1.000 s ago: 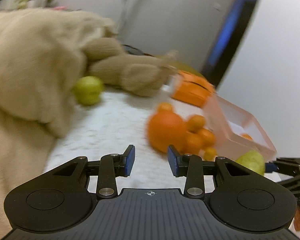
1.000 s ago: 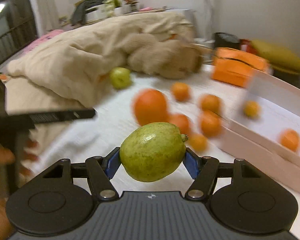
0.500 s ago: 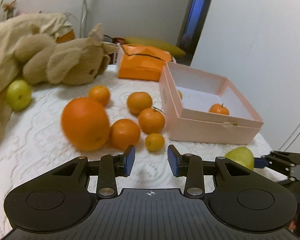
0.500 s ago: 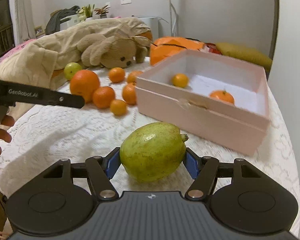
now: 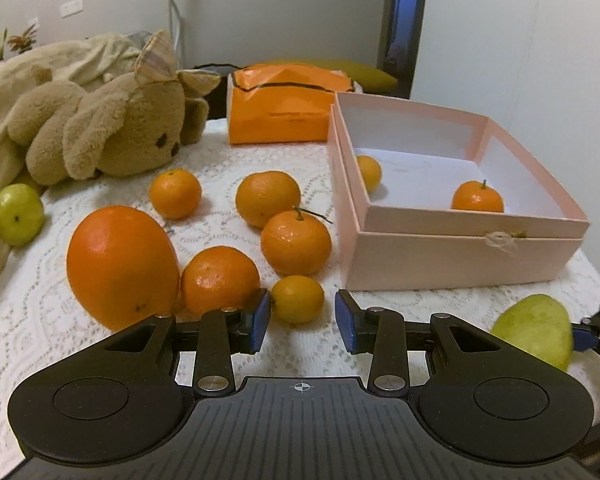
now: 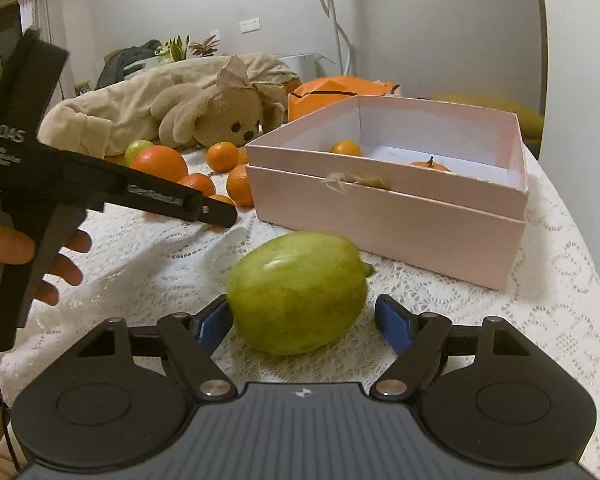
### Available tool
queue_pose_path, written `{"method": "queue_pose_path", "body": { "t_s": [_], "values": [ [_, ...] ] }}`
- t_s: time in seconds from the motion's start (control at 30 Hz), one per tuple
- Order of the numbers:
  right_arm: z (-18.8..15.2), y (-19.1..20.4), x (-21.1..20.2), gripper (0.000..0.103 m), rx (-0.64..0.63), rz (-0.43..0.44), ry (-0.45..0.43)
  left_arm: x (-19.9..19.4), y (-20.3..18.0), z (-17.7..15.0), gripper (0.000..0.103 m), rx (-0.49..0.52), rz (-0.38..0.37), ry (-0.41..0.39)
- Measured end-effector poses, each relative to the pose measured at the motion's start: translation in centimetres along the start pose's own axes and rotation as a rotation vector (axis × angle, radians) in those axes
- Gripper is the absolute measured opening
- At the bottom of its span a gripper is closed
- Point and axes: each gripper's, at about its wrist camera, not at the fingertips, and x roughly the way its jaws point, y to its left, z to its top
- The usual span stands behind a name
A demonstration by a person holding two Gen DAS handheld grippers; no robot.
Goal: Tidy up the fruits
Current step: 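Lift the guava with the right tool while the left tool grasps a mandarin, then carry the guava toward the pink box with the right tool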
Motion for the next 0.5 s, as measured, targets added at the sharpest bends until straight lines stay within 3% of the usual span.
{"method": "queue_pose_path", "body": {
  "t_s": [0.2, 0.5],
  "values": [
    [-0.2, 0.4, 0.1, 0.080, -0.025, -0.008, 0.000, -0.3, 0.4, -0.4, 0.034, -0.015, -0.013, -0.015],
    [-0.1, 1.0, 0.5, 0.083, -0.069, -0.030, 0.014, -4.1, 1.8, -4.0, 0.034, -0.128, -0.155, 0.006]
  ]
}}
